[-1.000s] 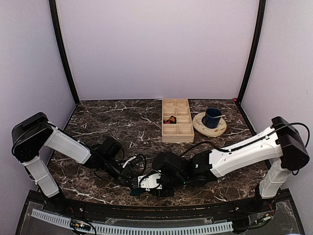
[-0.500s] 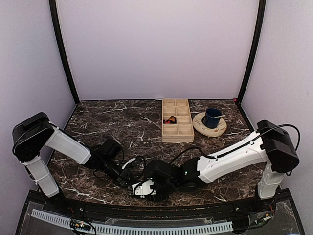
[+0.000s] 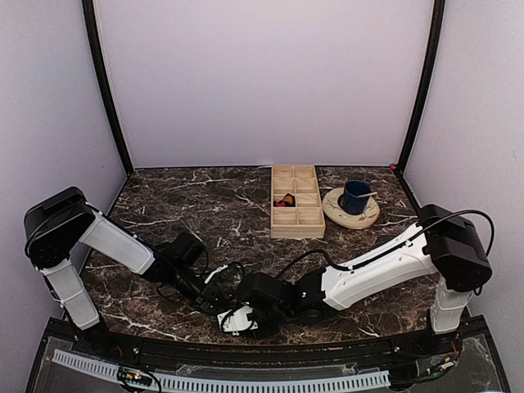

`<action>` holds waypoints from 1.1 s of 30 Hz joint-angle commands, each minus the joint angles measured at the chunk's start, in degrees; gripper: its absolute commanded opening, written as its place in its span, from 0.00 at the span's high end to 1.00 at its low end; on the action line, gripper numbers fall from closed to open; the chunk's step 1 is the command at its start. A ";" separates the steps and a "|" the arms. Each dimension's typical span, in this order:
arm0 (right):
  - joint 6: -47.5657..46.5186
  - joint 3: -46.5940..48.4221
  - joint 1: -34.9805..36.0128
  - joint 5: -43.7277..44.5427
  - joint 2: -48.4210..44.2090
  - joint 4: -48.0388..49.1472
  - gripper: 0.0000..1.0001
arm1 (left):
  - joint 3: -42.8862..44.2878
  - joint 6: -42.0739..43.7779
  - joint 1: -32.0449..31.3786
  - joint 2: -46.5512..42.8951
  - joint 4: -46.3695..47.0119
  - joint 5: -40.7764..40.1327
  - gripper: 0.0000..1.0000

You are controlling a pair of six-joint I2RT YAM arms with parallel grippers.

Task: Roll the socks
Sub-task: Pick up the sock from the center of the board.

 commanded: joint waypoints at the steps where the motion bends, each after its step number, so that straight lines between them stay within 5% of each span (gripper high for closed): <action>1: -1.32 -0.90 0.69 1.10 1.27 3.59 0.57 | -1.75 1.04 0.02 2.48 -7.56 -5.86 1.00; 7: -2.89 0.00 0.62 0.39 3.56 2.25 0.67 | -1.65 1.00 0.39 2.04 -8.12 -6.37 1.00; 21: -3.77 0.98 -0.90 -1.13 8.43 1.77 0.71 | -1.15 1.24 1.20 1.42 -9.06 -5.64 1.00; 33: -2.59 6.52 -2.36 -3.07 14.35 -3.41 0.81 | 1.24 2.01 1.35 -3.12 -15.80 -9.84 0.84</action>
